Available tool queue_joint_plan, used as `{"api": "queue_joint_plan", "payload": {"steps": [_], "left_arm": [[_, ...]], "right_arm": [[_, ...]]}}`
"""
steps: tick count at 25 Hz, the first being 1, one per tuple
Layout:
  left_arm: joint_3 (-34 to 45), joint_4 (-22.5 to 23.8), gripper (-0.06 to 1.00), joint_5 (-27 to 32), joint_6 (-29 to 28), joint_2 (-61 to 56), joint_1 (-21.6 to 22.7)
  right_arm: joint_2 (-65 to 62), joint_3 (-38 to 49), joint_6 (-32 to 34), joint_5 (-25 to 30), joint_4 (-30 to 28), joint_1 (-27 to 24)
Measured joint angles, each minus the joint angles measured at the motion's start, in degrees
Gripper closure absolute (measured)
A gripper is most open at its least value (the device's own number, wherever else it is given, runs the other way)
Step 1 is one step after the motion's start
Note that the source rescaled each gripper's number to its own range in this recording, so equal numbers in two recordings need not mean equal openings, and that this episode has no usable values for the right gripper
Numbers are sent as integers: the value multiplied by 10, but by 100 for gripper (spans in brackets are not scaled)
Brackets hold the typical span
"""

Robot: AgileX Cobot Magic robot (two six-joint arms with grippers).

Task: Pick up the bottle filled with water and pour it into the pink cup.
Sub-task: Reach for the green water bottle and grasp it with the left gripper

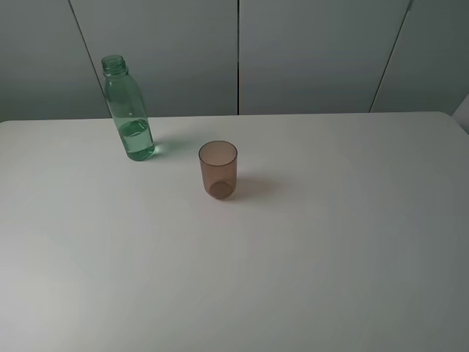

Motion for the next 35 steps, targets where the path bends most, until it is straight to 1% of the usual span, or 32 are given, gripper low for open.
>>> {"api": "queue_joint_plan", "payload": {"steps": [11, 15, 17, 21, 24, 28, 31, 33, 35], "left_arm": [[0, 0, -3, 0, 0, 0, 0], [-8, -17, -3, 0, 5, 4, 0], [-34, -31, -3, 1, 6, 37, 0], [-101, -49, -3, -8, 12, 155, 0], [-137, -71, -3, -49, 50, 254, 0], [-147, -135, -3, -141, 117, 385, 0], [-147, -160, -3, -221, 141, 478, -3], [-147, -170, -3, -289, 155, 537, -23], [-147, -202, -3, -352, 197, 599, -53]], "right_arm": [[0, 0, 0, 0, 0, 0], [0, 0, 0, 0, 0, 0], [0, 0, 0, 0, 0, 0], [0, 0, 0, 0, 0, 0], [0, 0, 0, 0, 0, 0], [0, 0, 0, 0, 0, 0], [0, 0, 0, 0, 0, 0], [0, 0, 0, 0, 0, 0], [0, 0, 0, 0, 0, 0]]}}
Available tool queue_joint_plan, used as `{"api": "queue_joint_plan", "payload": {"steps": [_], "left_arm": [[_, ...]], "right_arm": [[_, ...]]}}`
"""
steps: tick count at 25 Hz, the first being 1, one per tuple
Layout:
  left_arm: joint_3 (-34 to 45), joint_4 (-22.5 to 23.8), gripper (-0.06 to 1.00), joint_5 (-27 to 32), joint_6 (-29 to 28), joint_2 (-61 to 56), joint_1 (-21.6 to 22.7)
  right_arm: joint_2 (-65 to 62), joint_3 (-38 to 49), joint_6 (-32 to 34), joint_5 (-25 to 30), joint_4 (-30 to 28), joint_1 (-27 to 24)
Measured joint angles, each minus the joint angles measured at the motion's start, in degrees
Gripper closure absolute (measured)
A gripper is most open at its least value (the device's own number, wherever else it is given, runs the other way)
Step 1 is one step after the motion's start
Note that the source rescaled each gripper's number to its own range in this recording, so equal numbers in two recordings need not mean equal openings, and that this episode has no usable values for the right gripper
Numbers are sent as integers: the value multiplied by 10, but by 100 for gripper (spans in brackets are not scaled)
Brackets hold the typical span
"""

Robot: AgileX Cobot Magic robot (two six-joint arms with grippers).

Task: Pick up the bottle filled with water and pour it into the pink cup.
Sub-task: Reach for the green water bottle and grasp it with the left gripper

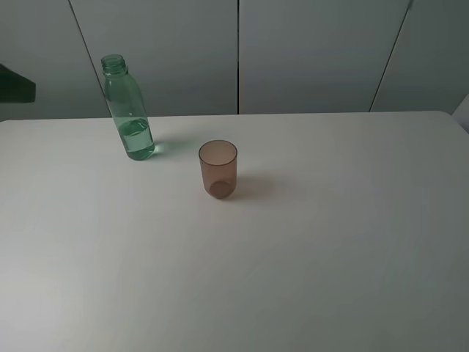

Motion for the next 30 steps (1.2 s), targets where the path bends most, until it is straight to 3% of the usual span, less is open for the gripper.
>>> {"api": "queue_joint_plan", "payload": {"steps": [4, 9, 16, 25, 27, 30], "left_arm": [[0, -71, -3, -99, 109, 99, -54], [12, -81, -3, -207, 134, 181, -86], [105, -82, -3, -411, 135, 240, -92], [193, -81, -3, -641, 61, 280, -93], [195, -61, -3, -671, 55, 291, -84], [197, 11, -3, -690, 12, 313, -47]], "right_arm": [[0, 0, 0, 0, 0, 0], [0, 0, 0, 0, 0, 0], [0, 0, 0, 0, 0, 0], [0, 0, 0, 0, 0, 0], [0, 0, 0, 0, 0, 0], [0, 0, 0, 0, 0, 0]]}}
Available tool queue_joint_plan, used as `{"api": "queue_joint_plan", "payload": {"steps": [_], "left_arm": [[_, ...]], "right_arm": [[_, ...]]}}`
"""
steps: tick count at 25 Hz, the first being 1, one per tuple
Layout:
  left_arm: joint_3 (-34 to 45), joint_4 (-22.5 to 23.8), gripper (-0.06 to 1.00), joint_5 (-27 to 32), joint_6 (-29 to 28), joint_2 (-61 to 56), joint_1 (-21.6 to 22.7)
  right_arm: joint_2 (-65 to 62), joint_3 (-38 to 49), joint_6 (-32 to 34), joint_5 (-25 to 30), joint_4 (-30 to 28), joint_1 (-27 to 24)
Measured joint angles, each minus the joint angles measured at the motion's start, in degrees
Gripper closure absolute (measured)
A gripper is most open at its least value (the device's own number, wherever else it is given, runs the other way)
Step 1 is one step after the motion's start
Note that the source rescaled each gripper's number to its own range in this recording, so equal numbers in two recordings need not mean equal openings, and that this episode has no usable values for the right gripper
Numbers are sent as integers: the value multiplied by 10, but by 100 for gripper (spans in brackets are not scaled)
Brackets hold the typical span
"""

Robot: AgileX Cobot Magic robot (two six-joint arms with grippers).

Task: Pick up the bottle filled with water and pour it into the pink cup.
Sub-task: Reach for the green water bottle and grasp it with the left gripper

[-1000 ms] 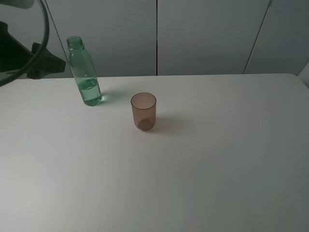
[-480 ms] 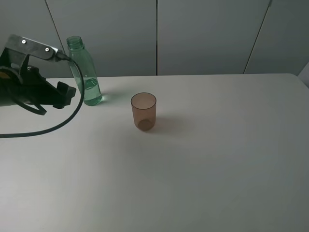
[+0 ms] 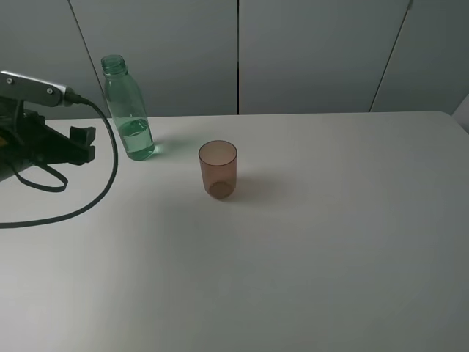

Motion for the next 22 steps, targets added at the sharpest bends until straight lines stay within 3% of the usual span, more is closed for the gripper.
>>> {"api": "queue_joint_plan", "payload": {"steps": [4, 10, 16, 22], "left_arm": [[0, 126, -3, -8, -58, 19, 64], [-34, 372, -3, -35, -140, 57, 156], [-73, 443, -3, -75, -163, 130, 179], [-87, 486, -3, -201, -159, 222, 179]], "right_arm": [[0, 0, 0, 0, 0, 0], [0, 0, 0, 0, 0, 0], [0, 0, 0, 0, 0, 0], [0, 0, 0, 0, 0, 0]]}}
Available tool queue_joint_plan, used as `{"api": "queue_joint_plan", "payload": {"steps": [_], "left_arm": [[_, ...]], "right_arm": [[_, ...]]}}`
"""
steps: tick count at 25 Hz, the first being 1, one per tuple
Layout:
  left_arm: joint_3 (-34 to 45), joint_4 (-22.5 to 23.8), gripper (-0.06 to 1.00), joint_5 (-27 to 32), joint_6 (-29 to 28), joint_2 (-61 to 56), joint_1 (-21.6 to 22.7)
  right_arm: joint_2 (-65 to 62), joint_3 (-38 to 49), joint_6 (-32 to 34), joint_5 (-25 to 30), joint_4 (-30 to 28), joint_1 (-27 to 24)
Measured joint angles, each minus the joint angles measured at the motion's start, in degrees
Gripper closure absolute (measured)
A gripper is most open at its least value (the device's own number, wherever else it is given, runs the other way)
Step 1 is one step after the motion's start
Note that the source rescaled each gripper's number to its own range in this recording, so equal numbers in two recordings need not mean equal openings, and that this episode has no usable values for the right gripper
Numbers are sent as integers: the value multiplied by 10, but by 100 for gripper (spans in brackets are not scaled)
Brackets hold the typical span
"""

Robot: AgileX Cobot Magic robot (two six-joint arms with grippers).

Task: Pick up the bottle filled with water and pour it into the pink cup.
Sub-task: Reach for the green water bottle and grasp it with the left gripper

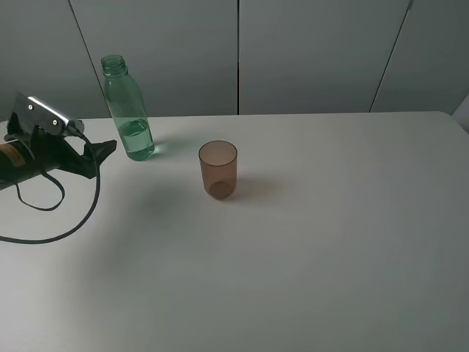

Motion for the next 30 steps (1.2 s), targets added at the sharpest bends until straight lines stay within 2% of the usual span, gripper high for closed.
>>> {"api": "queue_joint_plan", "payload": {"steps": [4, 14, 21, 30], "left_arm": [[-18, 0, -3, -30, 11, 36, 0], [-88, -8, -3, -35, 17, 55, 0], [-93, 4, -3, -56, 13, 86, 0], [-102, 10, -3, -70, -21, 99, -1]], "right_arm": [[0, 0, 0, 0, 0, 0], [0, 0, 0, 0, 0, 0], [0, 0, 0, 0, 0, 0], [0, 0, 0, 0, 0, 0]]}}
